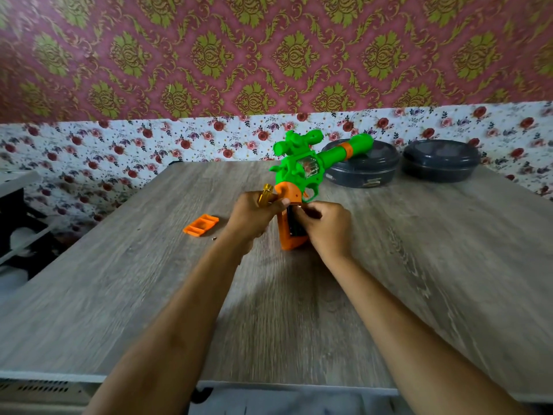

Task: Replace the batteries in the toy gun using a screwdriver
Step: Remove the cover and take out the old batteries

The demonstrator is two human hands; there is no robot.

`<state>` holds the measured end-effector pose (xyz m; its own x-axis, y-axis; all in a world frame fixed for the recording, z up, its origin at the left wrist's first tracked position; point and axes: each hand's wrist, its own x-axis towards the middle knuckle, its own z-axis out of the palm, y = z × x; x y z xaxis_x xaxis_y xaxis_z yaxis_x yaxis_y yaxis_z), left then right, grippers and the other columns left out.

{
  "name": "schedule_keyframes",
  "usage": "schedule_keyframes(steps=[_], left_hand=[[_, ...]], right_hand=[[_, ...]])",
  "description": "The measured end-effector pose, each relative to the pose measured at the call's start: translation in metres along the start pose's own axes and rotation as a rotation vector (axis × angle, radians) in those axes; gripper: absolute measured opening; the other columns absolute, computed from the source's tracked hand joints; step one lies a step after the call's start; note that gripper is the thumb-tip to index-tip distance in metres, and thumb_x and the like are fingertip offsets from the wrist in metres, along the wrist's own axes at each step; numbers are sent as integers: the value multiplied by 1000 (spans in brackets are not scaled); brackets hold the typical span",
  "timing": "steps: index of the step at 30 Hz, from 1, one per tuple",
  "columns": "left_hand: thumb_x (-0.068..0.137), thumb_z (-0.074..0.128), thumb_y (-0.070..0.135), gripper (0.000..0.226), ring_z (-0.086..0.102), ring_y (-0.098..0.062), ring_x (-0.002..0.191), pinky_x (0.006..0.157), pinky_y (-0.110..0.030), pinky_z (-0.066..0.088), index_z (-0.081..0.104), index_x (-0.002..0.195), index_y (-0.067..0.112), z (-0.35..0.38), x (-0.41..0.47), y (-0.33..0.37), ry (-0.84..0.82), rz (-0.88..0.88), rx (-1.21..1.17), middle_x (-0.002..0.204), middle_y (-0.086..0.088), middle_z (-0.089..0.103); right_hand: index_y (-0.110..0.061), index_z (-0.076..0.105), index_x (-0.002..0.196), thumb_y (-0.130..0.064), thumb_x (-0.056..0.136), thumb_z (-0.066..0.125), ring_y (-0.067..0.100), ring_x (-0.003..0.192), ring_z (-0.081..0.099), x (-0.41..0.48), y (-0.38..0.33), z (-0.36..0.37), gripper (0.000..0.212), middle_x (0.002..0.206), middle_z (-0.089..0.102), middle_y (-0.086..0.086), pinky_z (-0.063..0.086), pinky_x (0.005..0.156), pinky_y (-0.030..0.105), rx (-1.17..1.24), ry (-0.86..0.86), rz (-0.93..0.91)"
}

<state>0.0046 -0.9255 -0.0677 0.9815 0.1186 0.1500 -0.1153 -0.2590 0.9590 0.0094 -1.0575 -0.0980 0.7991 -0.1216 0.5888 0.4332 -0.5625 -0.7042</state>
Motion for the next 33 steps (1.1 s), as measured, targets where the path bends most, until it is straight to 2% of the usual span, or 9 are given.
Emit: schedule_keyframes(steps=[3, 7, 11, 15, 18, 20, 23, 29, 33], left_hand=[[89, 64, 18, 32, 23, -3, 27, 33, -12, 19, 60, 103, -11, 0, 1, -2, 4, 1, 6, 31, 9, 28], [89, 63, 19, 29, 23, -3, 27, 33, -12, 20, 60, 96, -9, 1, 1, -3, 5, -2, 24, 38, 7, 27], [91, 61, 20, 25, 26, -2, 26, 32, -13, 22, 61, 95, -5, -1, 1, -2, 12, -13, 59, 35, 8, 31], [91, 59, 21, 27, 37, -3, 35, 36, -16, 31, 62, 100, -5, -3, 0, 0, 42, 42, 104, 55, -5, 44], [86, 67, 23, 24, 63, -19, 71, 65, -34, 53, 66, 102, 5, -1, 1, 3, 145, 178, 178, 85, -11, 68], [82, 71, 23, 27, 65, -29, 86, 79, -42, 53, 66, 98, 3, 3, 0, 5, 192, 280, 281, 91, -17, 69], [78, 73, 29, 33, 65, -29, 82, 72, -38, 50, 67, 97, 2, 10, -6, 9, 233, 403, 397, 87, -16, 70], [68, 64, 42, 42, 66, -27, 80, 68, -37, 52, 68, 93, 9, 15, -7, 8, 273, 436, 429, 83, -10, 71], [66, 61, 45, 43, 65, -25, 79, 66, -34, 51, 68, 92, 11, 16, -9, 8, 245, 425, 453, 83, -8, 71]], right_hand=[[-8, 74, 75, -26, 81, 66, 18, 61, 61, -1, -3, -1, 21, 69, 71, 9, 33, 49, 18, -32, 19, -3], [-8, 74, 76, -22, 80, 64, 22, 64, 65, 0, 0, 1, 18, 71, 72, 10, 41, 53, 27, -97, 38, 18], [-5, 75, 83, -17, 83, 61, 24, 72, 67, 0, -3, -2, 19, 80, 73, 13, 41, 59, 24, -48, 28, 27], [-6, 73, 86, -14, 88, 56, 25, 85, 64, 1, -5, -3, 19, 90, 72, 15, 48, 74, 30, 299, -73, 373], [-22, 68, 82, -17, 91, 53, 23, 95, 63, 2, -10, -3, 18, 88, 68, 3, 50, 89, 38, 563, -218, 586], [-26, 64, 80, -18, 94, 50, 18, 94, 61, 2, -11, -2, 22, 90, 66, 0, 49, 91, 36, 651, -259, 633], [-26, 64, 82, -17, 93, 47, 19, 96, 60, 2, -12, 1, 22, 98, 67, 2, 48, 89, 35, 740, -278, 722], [-21, 62, 78, 6, 79, 58, 18, 72, 56, -1, -3, -3, 28, 78, 65, 5, 42, 64, 28, 590, -331, 401], [-25, 60, 70, -6, 70, 71, -1, 53, 55, 0, -1, 1, 22, 65, 61, -5, 41, 57, 23, 400, -303, 331]])
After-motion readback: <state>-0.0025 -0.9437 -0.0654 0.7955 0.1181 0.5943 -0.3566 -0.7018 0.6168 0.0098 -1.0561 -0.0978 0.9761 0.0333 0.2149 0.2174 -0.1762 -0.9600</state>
